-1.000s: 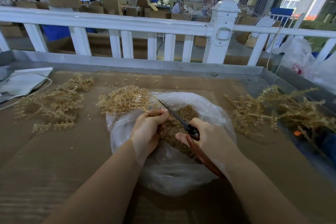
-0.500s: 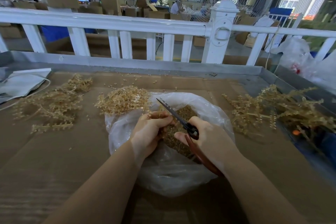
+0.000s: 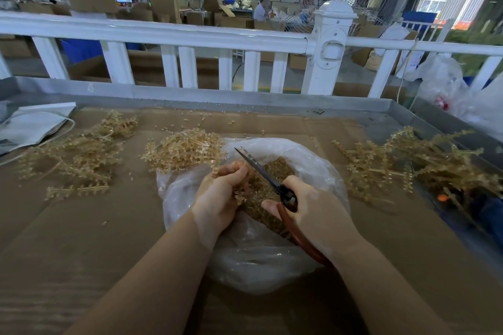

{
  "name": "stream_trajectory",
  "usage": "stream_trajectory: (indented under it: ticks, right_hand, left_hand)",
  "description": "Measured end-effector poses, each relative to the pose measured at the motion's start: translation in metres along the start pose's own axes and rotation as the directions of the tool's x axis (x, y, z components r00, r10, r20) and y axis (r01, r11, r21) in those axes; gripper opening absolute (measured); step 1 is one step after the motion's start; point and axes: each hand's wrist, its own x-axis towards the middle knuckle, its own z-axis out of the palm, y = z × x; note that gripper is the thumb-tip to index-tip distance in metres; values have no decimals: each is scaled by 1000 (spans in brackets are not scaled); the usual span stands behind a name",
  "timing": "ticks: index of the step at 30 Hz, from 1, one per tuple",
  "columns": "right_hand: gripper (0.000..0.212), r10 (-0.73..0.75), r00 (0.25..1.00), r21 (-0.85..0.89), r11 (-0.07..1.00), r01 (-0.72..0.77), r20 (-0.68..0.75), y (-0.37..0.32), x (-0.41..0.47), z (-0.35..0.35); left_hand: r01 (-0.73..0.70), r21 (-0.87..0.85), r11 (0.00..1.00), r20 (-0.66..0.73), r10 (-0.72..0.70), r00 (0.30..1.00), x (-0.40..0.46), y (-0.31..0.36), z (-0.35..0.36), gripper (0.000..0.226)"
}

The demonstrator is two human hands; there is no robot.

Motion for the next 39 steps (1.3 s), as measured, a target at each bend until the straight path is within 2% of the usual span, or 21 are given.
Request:
stream_trajectory:
  ticks: [22, 28, 33, 39]
  right_hand:
    - [34, -21, 1000, 15, 1000, 21, 6, 0, 3, 1]
    - [35, -33, 999, -14, 999, 33, 6, 0, 2, -1]
    - [38, -17, 1000, -6, 1000, 17, 4, -3, 5, -5]
    - [36, -1, 1000, 19, 1000, 1, 20, -2, 8, -6]
  left_hand:
    - [29, 149, 988, -6, -28, 1000, -5, 3, 2, 12]
    - [1, 169, 986, -5, 0, 1000, -7, 4, 3, 24]
    - [-34, 330, 943, 42, 21, 999, -12, 2, 7, 8]
    - [-41, 321, 946, 25, 35, 999, -14, 3, 8, 8]
